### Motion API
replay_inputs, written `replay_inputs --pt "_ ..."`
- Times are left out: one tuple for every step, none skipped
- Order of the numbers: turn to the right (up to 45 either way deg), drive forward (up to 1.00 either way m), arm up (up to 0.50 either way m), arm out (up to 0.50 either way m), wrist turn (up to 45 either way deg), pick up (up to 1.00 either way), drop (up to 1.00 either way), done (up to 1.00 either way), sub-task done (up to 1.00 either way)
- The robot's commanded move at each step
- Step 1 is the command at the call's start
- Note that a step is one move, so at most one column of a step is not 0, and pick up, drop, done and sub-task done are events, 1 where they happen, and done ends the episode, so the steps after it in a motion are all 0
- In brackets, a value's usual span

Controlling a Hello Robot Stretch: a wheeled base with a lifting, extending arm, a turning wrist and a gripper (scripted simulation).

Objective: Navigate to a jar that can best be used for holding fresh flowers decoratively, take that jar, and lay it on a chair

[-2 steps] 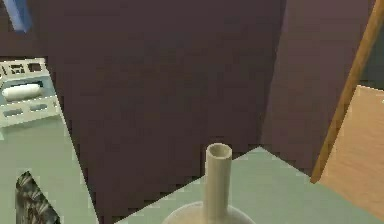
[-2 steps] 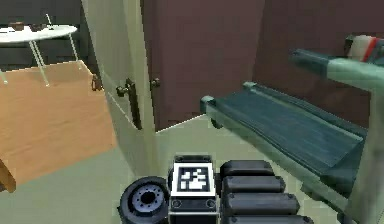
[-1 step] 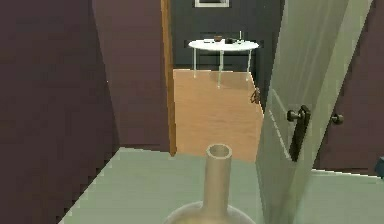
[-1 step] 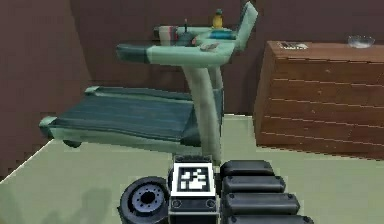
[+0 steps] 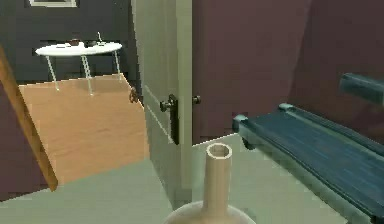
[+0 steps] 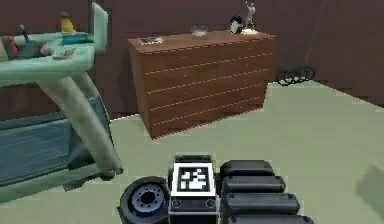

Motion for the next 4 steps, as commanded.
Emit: replay_inputs --pt "-45.0 0.0 0.0 0.0 0.0 0.0 0.0 0.0 0.0" --pt "-45.0 0.0 0.0 0.0 0.0 0.0 0.0 0.0 0.0" --pt "-15.0 0.0 0.0 0.0 0.0 0.0 0.0 0.0 0.0" --pt "0.0 0.35 0.0 0.0 0.0 0.0 0.0 0.0 0.0"
